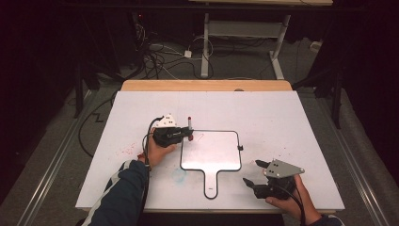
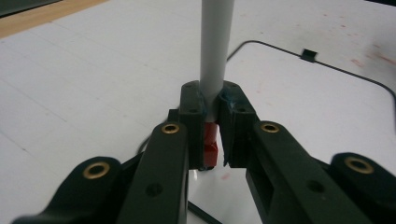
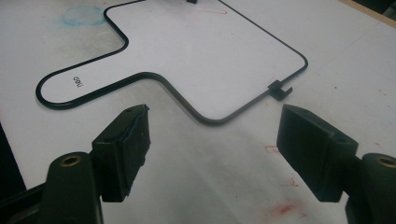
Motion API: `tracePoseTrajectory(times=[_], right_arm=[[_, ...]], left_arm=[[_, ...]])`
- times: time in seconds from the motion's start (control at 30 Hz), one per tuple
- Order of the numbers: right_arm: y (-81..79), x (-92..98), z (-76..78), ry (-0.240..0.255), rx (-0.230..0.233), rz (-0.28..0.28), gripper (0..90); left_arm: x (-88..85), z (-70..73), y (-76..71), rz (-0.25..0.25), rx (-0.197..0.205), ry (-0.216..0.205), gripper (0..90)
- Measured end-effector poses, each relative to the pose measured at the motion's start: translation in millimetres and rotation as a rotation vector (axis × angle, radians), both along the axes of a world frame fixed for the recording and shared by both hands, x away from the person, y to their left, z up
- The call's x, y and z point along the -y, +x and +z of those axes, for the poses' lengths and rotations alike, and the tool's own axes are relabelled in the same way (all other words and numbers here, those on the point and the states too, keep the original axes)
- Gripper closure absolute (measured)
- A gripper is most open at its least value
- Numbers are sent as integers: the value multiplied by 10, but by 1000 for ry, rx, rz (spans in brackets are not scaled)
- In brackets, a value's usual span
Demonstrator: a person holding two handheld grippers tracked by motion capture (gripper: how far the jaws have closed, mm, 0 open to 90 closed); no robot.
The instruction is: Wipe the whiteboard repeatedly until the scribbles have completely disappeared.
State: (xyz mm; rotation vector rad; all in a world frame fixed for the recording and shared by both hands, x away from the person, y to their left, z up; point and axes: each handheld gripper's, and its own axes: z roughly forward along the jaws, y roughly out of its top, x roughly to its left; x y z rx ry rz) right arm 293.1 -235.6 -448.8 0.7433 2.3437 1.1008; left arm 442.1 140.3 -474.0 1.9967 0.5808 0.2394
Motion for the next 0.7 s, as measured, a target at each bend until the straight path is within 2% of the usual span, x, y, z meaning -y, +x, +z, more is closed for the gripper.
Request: tracePoseTrajectory(times=[0.23, 0.43, 0.57, 0.6, 0.7], right_arm=[[-8, -18, 10, 0, 2, 6, 266], [-3, -26, 6, -3, 0, 13, 266], [-9, -30, 5, -4, 0, 17, 266], [-5, -29, 3, -1, -2, 16, 267], [2, -35, -4, -2, -4, 17, 267]], left_arm=[[-14, 5, -226, -56, 4, 10, 786], [96, 10, -347, -115, 14, 19, 786], [129, 16, -314, -108, 35, 32, 786], [139, 21, -280, -98, 48, 42, 786], [180, 20, -139, -78, 47, 40, 786]])
